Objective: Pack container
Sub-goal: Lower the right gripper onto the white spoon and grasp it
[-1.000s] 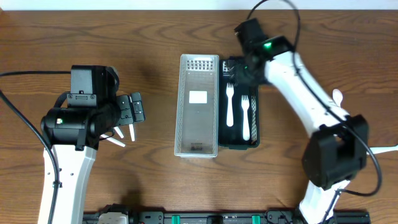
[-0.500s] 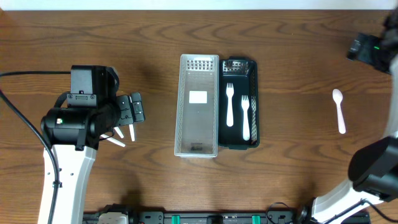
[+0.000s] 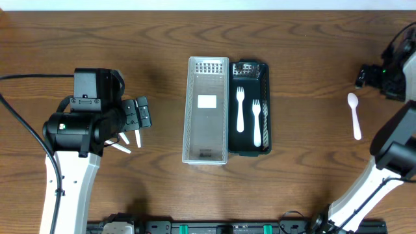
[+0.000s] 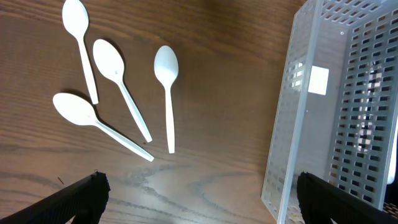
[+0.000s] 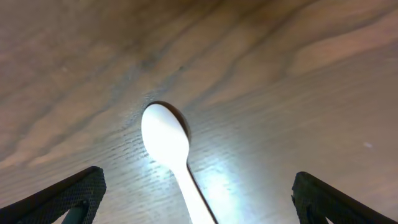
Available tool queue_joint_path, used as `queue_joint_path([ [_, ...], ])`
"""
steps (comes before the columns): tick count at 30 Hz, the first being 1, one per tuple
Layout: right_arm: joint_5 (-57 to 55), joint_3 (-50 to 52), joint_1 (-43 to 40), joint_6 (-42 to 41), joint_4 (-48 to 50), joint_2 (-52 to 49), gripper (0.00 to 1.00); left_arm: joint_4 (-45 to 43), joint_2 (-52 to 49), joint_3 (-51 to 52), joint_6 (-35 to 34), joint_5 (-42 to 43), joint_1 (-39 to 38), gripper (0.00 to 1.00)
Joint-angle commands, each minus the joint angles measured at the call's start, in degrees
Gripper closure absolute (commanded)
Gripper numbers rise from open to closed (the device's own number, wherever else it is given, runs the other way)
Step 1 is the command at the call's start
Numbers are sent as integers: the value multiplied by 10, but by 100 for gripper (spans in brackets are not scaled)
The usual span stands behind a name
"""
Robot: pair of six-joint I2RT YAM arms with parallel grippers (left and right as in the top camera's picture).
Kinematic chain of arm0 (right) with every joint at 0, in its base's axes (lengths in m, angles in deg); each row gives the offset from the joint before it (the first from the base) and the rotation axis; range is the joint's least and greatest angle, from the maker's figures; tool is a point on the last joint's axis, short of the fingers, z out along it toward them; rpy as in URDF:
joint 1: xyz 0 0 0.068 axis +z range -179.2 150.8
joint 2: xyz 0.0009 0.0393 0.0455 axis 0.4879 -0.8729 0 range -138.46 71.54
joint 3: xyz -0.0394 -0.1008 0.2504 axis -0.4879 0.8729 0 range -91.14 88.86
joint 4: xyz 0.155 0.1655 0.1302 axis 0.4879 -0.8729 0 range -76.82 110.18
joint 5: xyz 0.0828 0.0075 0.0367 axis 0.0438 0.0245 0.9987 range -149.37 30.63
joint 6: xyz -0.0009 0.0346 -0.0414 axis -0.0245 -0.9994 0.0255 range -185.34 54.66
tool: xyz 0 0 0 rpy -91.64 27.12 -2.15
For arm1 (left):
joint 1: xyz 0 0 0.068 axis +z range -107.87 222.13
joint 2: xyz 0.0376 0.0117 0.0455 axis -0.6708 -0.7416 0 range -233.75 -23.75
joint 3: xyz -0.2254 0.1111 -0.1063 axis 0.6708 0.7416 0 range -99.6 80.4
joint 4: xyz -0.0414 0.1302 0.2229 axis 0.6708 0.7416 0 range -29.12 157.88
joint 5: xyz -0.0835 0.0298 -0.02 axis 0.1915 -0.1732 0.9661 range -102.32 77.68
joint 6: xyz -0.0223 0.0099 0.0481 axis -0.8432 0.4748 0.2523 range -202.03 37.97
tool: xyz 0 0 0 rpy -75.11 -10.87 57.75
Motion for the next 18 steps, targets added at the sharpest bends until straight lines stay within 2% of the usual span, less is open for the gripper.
queue_joint_path([
  [1, 11, 3, 6, 16, -4, -29, 1, 0, -2, -7, 10, 0, 3, 2],
  [18, 26, 4, 10, 22, -7, -89, 1, 0, -2, -7, 10, 0, 3, 2],
])
